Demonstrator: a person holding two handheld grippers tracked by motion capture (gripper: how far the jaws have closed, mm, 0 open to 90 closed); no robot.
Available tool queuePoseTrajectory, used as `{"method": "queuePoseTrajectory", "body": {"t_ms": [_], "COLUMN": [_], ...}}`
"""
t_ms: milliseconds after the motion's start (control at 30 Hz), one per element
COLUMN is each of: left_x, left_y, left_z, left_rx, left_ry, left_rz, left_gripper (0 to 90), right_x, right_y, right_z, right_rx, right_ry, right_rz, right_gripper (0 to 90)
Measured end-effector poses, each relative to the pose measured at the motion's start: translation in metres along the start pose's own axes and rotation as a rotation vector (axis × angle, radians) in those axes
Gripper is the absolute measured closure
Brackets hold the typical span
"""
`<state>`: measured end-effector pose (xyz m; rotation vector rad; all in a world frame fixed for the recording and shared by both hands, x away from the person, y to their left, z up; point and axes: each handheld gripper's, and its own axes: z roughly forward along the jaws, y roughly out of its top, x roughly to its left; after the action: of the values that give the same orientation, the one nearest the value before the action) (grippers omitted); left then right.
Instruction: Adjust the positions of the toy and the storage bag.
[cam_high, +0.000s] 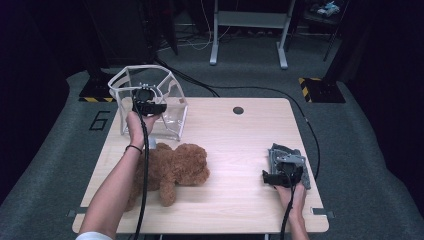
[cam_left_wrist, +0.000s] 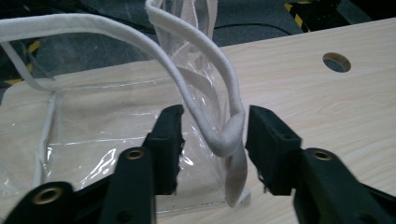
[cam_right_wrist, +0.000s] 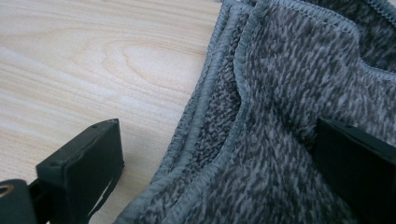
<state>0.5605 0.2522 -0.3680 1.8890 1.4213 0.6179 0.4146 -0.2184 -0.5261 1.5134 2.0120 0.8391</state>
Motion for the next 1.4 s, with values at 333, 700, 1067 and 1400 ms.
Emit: {"method": "queuePoseTrajectory", "body": {"t_ms": [333, 700, 1067, 1400], "left_x": [0.000, -0.013, -0.038, -0.067], "left_y": [0.003, 0.009, 0.015, 0.019], "left_z": [0.006, 0.016, 0.024, 0.029], "left_rx": [-0.028, -0.041, -0.042, -0.027], "left_ry": [-0.055, -0.124, -0.186, -0.239], "left_rz": [0.069, 0.126, 0.163, 0.215], "left_gripper": [78.1, 79.0, 79.2, 79.2], "right_x": [0.001, 0.001, 0.001, 0.001], "right_y": [-0.001, -0.001, -0.001, -0.001], "right_z": [0.000, 0.000, 0.000, 0.000], "right_rx": [0.002, 0.003, -0.001, 0.000], "right_ry": [-0.014, -0.015, -0.014, -0.012], "right_rz": [-0.009, -0.009, -0.013, -0.014], "right_gripper": [2.2, 2.3, 2.3, 2.3]}}
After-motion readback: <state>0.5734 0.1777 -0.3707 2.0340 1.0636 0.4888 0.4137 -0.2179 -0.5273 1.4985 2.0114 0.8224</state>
